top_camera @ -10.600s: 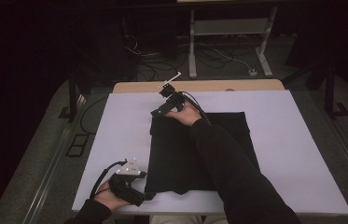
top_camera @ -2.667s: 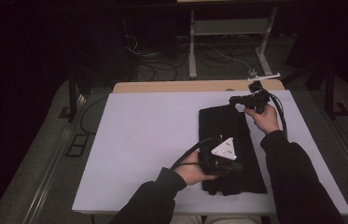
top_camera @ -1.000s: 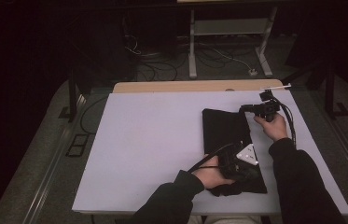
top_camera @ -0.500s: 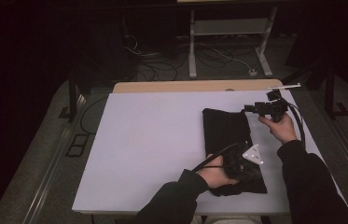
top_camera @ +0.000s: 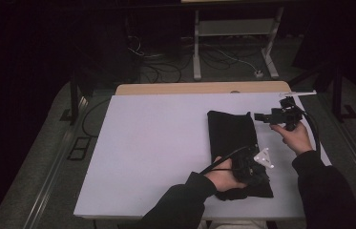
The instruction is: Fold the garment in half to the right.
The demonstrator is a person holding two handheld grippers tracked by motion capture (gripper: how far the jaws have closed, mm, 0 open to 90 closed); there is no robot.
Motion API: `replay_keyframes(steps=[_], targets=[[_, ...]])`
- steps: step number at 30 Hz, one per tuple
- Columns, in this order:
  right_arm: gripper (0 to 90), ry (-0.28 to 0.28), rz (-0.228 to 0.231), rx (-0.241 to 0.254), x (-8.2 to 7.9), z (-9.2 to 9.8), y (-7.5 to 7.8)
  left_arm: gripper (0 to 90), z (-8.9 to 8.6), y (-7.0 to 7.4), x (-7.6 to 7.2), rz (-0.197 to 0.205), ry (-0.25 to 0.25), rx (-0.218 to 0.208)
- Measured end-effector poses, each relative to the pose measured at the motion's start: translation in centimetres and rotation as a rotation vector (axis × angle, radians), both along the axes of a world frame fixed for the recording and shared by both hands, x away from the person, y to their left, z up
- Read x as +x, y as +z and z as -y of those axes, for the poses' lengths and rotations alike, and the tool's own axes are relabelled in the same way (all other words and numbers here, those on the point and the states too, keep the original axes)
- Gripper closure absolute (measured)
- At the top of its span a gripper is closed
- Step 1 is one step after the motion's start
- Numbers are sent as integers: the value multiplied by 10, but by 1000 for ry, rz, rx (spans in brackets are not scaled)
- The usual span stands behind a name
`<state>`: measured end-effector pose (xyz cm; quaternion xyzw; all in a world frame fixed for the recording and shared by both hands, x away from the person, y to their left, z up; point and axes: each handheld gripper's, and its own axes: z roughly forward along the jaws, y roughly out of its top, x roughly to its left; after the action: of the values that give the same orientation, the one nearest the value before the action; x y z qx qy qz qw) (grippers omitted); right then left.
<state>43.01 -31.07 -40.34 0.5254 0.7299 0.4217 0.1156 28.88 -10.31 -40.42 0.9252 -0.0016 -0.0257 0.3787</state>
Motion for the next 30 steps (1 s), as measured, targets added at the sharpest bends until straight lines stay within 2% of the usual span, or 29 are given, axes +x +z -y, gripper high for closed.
replay_keyframes(steps=[7,12,17,21,24,27,30], targets=[[45,-12,9,32,-23,12,-5,855,11,-5,0,-5,-8,53],[39,-23,13,39,-34,19,-7,854,16,-9,1,-27,1,92],[31,-39,22,64,-41,26,-6,851,19,-14,3,-32,-2,110],[20,-33,31,76,-46,30,-5,837,18,-16,5,-63,2,112],[19,-34,34,83,-48,32,-4,768,16,-14,8,-86,-5,89],[19,-22,35,81,-48,32,-4,635,14,-11,11,-104,19,59],[14,-7,33,71,-50,29,-5,544,11,-7,14,-118,42,36]])
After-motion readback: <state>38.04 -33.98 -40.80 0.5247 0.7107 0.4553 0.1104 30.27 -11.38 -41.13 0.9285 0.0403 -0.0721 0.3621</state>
